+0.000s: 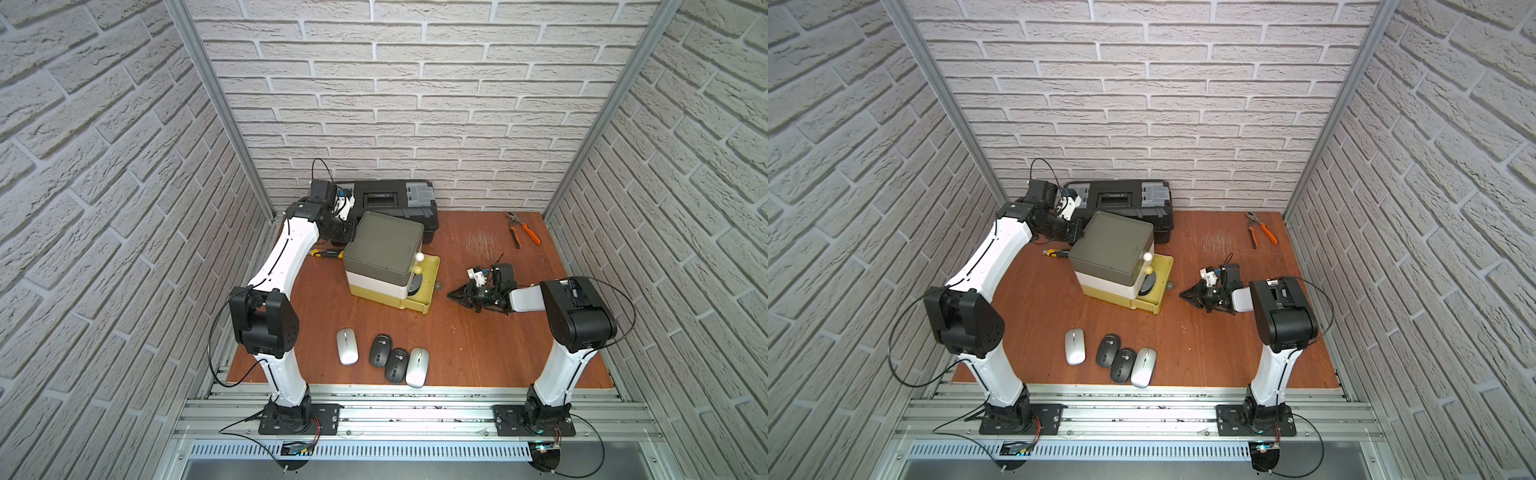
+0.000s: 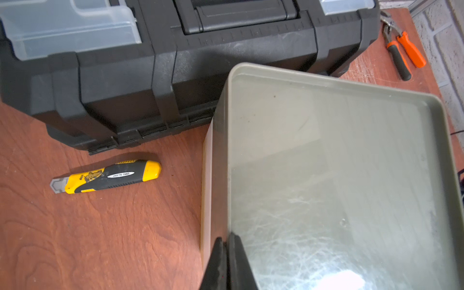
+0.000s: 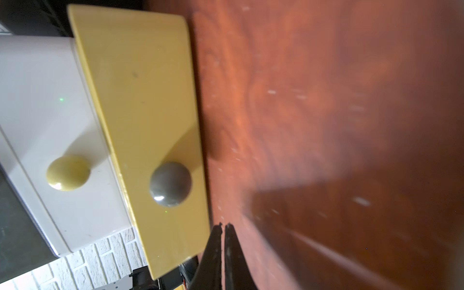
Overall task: Take the mice out of the drawer
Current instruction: Open the drawer in the storage box.
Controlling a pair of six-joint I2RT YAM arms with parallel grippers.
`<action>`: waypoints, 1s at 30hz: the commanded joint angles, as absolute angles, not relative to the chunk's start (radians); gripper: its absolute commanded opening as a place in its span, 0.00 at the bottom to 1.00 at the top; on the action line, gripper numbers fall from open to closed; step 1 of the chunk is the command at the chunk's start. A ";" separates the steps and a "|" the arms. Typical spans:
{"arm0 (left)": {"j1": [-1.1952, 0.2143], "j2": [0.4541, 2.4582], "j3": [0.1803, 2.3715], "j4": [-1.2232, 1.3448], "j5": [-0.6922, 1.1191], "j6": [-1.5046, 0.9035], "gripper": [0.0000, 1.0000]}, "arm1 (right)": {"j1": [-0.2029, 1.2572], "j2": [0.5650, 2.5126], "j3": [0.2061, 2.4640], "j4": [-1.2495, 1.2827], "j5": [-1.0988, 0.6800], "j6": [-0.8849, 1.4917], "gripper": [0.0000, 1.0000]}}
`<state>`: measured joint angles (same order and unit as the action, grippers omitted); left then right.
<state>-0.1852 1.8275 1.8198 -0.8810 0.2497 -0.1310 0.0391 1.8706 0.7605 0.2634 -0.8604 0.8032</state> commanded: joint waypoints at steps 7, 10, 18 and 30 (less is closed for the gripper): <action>-0.164 1.912 1.754 -1.019 0.196 -0.054 0.00 | 0.060 1.753 0.826 0.093 -0.811 0.678 0.40; -0.165 1.910 1.746 -1.017 0.200 -0.054 0.00 | 0.132 1.674 0.958 -0.196 -0.600 0.522 0.63; -0.176 1.888 1.702 -0.991 0.209 -0.046 0.00 | 0.236 1.716 1.238 -0.486 -0.371 0.436 0.71; -0.179 1.836 1.648 -0.958 0.199 -0.042 0.00 | 0.323 1.897 1.470 -0.677 -0.187 0.403 0.72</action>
